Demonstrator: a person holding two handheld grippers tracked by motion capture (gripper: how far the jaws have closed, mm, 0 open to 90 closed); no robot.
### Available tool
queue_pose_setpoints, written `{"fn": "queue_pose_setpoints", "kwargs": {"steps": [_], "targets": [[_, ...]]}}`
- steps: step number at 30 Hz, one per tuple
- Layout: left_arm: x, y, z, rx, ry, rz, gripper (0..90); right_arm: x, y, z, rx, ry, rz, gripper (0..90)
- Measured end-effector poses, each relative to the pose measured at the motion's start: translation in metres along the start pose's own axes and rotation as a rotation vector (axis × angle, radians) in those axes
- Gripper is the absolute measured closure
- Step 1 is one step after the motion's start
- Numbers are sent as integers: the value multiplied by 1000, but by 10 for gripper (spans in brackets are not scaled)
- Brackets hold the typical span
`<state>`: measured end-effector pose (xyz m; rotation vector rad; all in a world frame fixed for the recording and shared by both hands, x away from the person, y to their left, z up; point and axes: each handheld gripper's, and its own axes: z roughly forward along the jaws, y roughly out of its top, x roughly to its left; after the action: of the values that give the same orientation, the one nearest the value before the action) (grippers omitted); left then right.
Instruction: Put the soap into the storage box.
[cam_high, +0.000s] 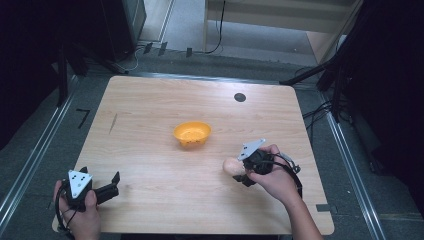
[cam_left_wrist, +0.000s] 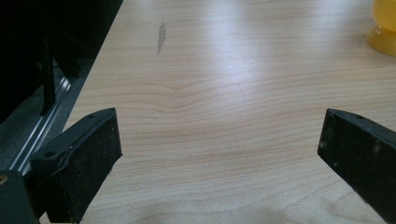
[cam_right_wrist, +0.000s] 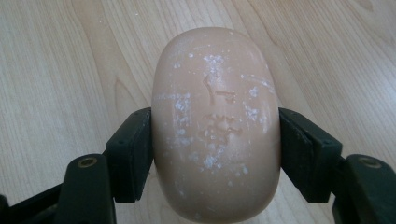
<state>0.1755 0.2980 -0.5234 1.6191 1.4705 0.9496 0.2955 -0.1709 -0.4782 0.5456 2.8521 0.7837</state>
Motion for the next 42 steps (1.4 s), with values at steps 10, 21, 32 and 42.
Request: {"fn": "queue_pose_setpoints", "kwargs": {"steps": [10, 21, 32, 42], "targets": [[1, 0, 0, -1, -8, -2, 0, -9, 12, 2, 2, 7, -19, 335], [1, 0, 0, -2, -6, 0, 0, -19, 22, 2, 8, 2, -38, 335], [1, 0, 0, -2, -7, 0, 0, -27, 40, 3, 10, 5, -84, 335], [1, 0, 0, -2, -8, 0, 0, -33, 54, 5, 9, 16, -119, 335]]}}
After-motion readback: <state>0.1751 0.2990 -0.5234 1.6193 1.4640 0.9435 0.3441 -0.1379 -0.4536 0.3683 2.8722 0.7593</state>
